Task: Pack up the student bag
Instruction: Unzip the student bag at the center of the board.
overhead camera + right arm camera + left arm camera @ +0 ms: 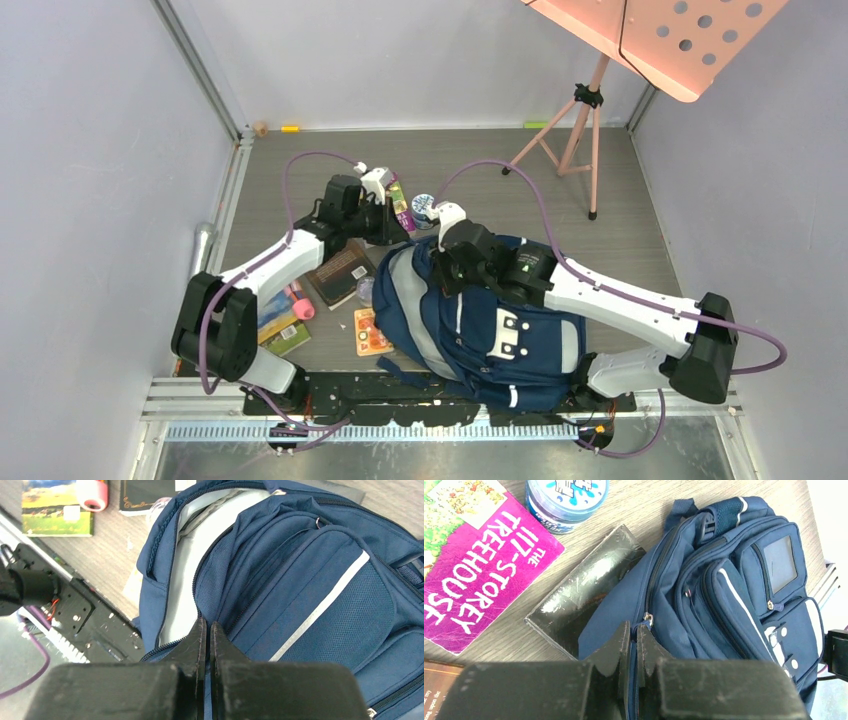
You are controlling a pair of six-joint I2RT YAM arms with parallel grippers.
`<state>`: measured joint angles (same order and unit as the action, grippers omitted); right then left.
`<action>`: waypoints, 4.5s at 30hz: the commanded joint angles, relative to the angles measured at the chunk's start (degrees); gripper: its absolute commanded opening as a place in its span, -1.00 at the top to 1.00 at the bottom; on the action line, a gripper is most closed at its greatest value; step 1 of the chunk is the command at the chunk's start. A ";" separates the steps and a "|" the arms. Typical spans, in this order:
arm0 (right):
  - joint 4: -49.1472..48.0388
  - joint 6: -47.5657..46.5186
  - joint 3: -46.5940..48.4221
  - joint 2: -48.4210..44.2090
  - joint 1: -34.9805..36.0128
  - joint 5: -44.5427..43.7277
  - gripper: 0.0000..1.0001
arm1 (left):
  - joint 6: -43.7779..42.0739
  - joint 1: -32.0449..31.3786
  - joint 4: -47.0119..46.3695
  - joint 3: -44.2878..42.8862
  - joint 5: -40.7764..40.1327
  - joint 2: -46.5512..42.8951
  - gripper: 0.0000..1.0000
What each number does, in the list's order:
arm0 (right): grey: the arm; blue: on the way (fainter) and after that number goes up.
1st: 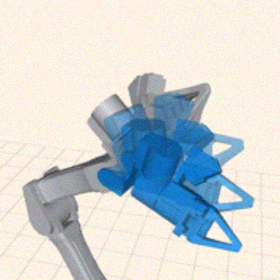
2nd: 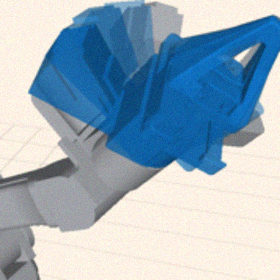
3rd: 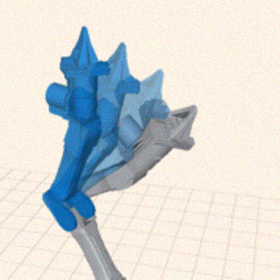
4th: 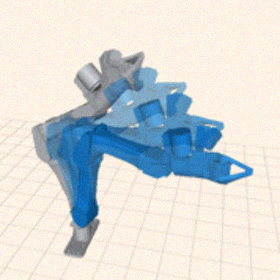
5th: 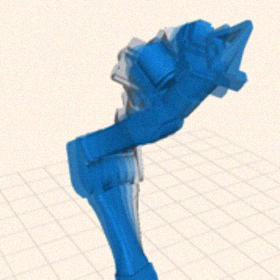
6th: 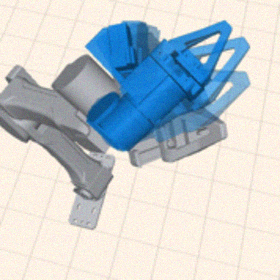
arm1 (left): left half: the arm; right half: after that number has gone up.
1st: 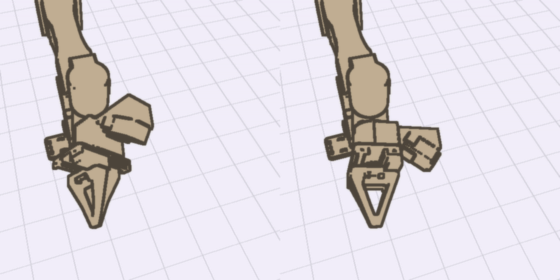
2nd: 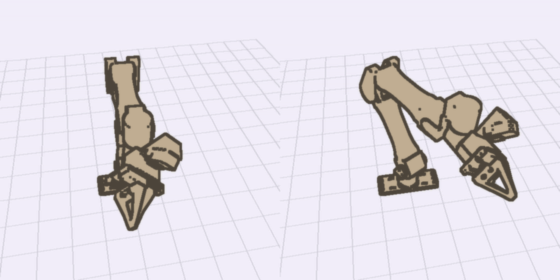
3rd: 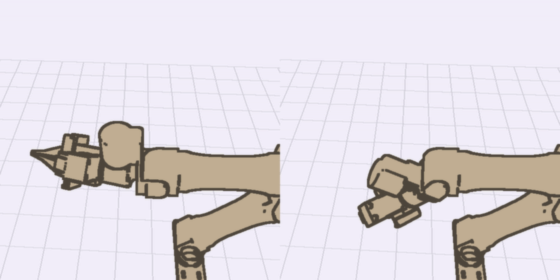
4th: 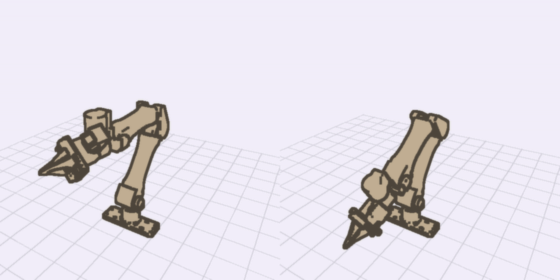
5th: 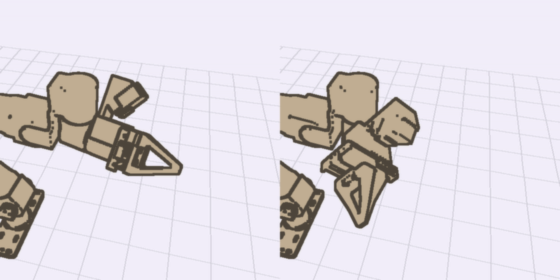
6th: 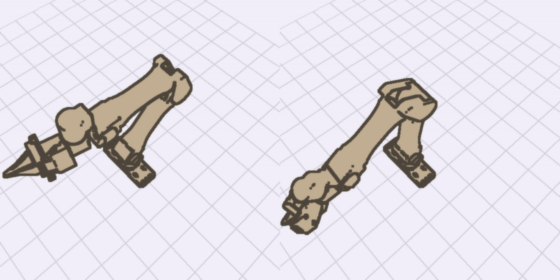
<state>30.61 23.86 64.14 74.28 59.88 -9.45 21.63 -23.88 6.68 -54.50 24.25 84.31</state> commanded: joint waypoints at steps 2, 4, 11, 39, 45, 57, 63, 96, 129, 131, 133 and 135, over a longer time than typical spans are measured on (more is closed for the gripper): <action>7.40 -0.65 1.95 -4.54 1.40 12.31 0.99 | -1.42 0.57 -7.93 1.24 -1.57 1.09 1.00; 7.89 -0.46 2.17 -5.50 1.46 13.27 0.99 | -1.37 0.59 -9.34 0.84 -2.05 2.51 1.00; 7.21 0.59 1.95 -7.81 1.47 12.67 0.99 | 0.89 0.59 -15.30 -0.77 0.61 6.88 1.00; 1.06 4.20 -1.85 -13.45 1.47 -7.96 0.99 | 7.35 0.94 -1.25 13.08 -1.12 -20.12 -0.62; 0.65 4.14 -1.36 -12.91 1.47 -8.87 0.99 | 5.27 0.94 0.42 15.11 1.86 -19.67 -0.75; 2.72 2.50 2.55 -14.67 1.48 -17.82 0.99 | 5.58 0.85 4.03 14.86 -5.95 -17.40 0.93; 5.25 1.29 4.12 -18.19 1.47 -23.43 0.99 | 6.80 1.02 5.25 13.25 -10.03 -13.90 1.00; -1.14 -18.10 11.27 -28.11 1.47 -53.72 0.99 | 6.13 6.79 0.84 11.79 -9.27 -8.71 1.00; -9.62 -7.45 -4.51 -22.46 1.47 -52.19 0.99 | 5.43 5.10 21.28 4.83 -21.04 -22.47 -0.99; -9.80 -6.64 -5.46 -22.80 1.51 -51.35 0.99 | 6.37 9.87 23.31 7.11 -20.87 -24.32 -0.99; -10.16 -5.76 -6.87 -23.38 1.44 -50.21 0.99 | 7.29 13.57 23.84 9.77 -21.29 -26.10 -0.99; -10.54 -4.67 -8.63 -23.93 1.48 -50.49 0.99 | 8.46 16.66 23.19 12.38 -21.17 -27.12 -0.99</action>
<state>24.10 16.23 57.69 52.10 61.73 -58.54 27.44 -11.73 25.15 -46.70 4.43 58.83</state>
